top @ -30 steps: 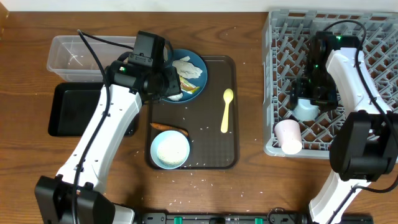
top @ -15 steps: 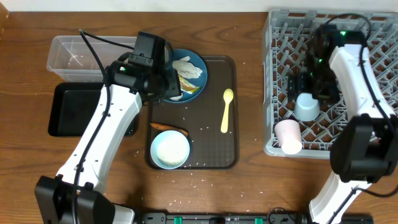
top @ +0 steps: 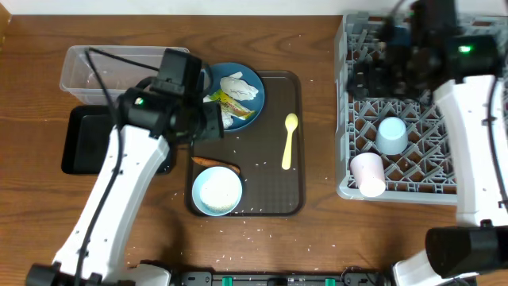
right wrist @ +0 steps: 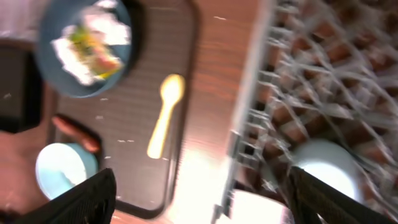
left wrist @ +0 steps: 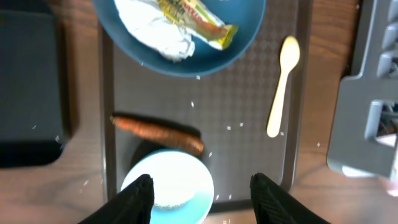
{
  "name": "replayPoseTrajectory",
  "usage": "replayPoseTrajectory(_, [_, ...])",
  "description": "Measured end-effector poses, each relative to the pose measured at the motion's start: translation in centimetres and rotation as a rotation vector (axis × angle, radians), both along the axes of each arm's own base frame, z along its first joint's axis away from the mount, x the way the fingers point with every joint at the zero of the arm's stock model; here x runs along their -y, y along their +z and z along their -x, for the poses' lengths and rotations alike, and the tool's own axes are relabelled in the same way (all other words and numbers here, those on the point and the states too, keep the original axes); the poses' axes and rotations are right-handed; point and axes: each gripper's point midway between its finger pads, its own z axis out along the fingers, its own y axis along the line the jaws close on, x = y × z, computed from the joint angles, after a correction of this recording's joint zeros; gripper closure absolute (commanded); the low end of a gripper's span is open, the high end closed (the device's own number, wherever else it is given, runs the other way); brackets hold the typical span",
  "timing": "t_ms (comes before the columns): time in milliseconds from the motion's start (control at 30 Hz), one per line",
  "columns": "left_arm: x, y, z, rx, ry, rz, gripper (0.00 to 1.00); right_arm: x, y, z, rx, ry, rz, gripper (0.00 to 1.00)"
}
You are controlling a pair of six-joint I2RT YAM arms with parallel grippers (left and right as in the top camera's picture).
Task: Sort waste into correct bins and load items into the dishwasher rack
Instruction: 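Grasp the light-blue bowl of rice with the left gripper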
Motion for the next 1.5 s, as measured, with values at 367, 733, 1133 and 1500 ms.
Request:
replayPoseTrajectory(367, [0.7,-1.7,4.1,-0.143,-0.05,-0.041,0.47,-7.3,-1.6,0.4,0.015,0.098,-0.031,0.18])
replayPoseTrajectory(733, [4.2,-10.8,7.8,-0.207,-0.116,-0.122,0.48,-6.2,-1.7,-0.3,0.02,0.051,-0.011,0.2])
replayPoseTrajectory(1133, [5.9,-16.9,9.7,-0.265,-0.202,-0.219,0.62,-5.9,-1.9,-0.1,0.012,0.044,0.006,0.2])
replayPoseTrajectory(1500, [5.3,-19.4,10.2,-0.338,-0.207,-0.279,0.86,-5.6,-2.0,-0.1,0.01,0.041,0.022,0.2])
